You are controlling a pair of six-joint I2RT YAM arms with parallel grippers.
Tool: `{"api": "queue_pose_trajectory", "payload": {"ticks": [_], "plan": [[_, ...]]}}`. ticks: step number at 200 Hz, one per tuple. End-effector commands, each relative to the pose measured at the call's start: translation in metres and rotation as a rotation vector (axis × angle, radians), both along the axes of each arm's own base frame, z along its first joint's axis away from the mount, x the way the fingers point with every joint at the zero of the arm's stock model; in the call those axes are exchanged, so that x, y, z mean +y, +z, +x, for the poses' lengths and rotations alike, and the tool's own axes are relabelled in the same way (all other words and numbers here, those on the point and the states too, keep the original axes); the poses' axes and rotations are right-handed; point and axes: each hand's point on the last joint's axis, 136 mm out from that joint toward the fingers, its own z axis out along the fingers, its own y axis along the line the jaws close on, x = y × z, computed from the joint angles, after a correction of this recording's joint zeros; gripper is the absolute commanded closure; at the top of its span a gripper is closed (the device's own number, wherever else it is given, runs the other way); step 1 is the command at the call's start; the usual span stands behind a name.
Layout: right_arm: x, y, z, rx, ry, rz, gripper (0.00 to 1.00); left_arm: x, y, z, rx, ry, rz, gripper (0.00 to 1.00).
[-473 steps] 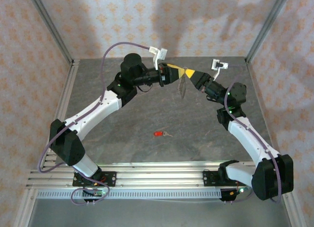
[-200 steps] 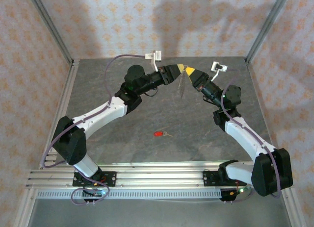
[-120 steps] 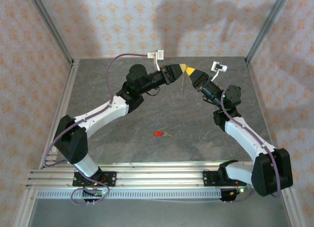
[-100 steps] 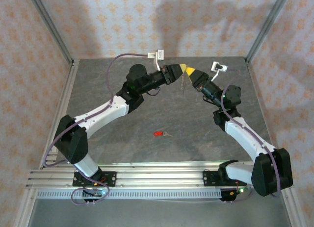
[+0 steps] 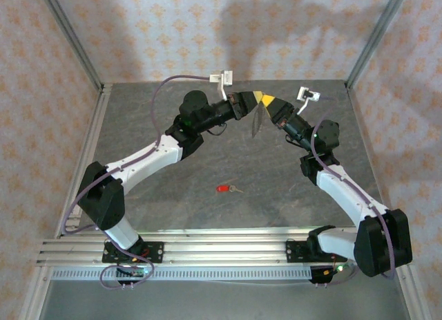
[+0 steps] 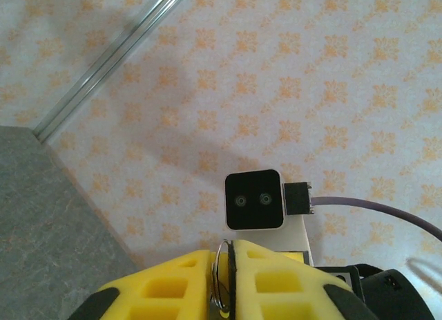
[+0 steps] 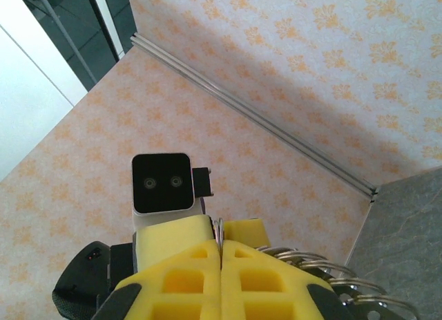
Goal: Put the keys on the keyring
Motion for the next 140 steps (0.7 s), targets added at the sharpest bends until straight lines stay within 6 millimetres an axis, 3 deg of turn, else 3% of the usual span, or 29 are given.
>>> {"api": "queue_pose_trajectory", "payload": {"ticks": [1,33,87,102,123,140], "plan": [[0.001,0.018,-0.008,-0.072,0.009,0.014,1.0,-0.01,0.01,-0.012,-0.06,-0.059,0.032,0.89],[0.001,0.018,-0.008,-0.069,0.01,0.01,1.0,-0.019,0.001,-0.018,-0.072,-0.095,0.13,1.0],[0.002,0.007,0.0,-0.019,-0.013,-0.033,1.0,-0.007,-0.024,-0.003,-0.069,0.023,0.3,1.0],[-0.001,0.001,0.002,0.01,-0.039,-0.059,0.89,0.001,-0.025,-0.002,-0.093,0.059,0.329,1.0],[-0.01,-0.004,-0.001,0.049,-0.091,-0.107,0.64,0.014,-0.019,-0.002,-0.117,0.104,0.338,1.0],[-0.022,-0.009,-0.008,0.075,-0.153,-0.174,0.53,0.02,-0.008,-0.006,-0.165,0.096,0.316,1.0]]}}
